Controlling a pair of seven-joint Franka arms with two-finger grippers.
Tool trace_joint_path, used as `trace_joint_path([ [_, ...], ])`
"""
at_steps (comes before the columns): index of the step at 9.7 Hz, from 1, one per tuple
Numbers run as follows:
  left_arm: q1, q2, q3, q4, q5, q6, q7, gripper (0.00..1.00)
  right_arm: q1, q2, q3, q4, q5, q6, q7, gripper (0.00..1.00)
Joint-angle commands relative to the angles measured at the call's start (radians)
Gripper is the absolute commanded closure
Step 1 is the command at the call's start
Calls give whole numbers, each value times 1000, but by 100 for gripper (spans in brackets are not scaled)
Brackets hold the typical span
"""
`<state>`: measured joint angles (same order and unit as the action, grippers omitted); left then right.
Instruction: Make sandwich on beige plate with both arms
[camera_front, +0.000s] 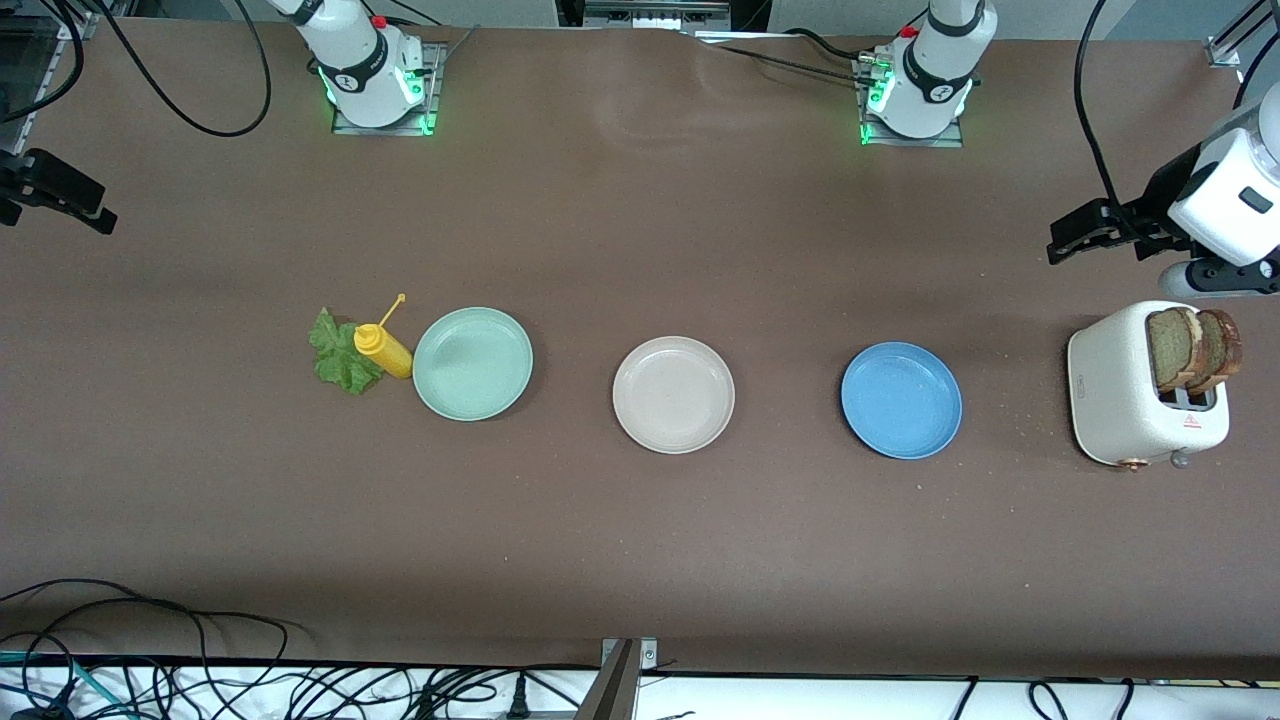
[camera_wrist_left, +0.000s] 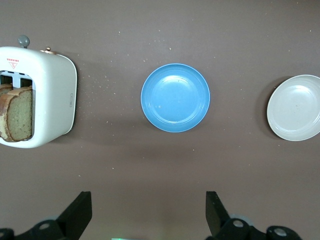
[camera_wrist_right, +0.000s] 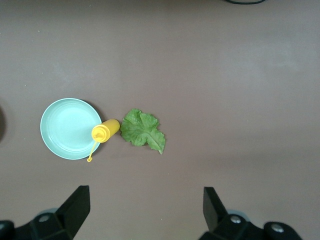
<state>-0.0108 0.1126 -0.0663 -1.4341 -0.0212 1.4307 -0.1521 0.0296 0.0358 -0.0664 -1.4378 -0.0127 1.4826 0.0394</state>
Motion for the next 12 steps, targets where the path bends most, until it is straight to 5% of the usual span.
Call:
trace_joint_path([
  [1, -8, 15, -1, 21, 21, 2, -14, 0, 9, -17, -6, -10, 2, -1, 14, 0],
  [12, -8, 19, -1, 21, 21, 7, -14, 0, 7, -14, -10, -10, 42, 2, 13, 0],
])
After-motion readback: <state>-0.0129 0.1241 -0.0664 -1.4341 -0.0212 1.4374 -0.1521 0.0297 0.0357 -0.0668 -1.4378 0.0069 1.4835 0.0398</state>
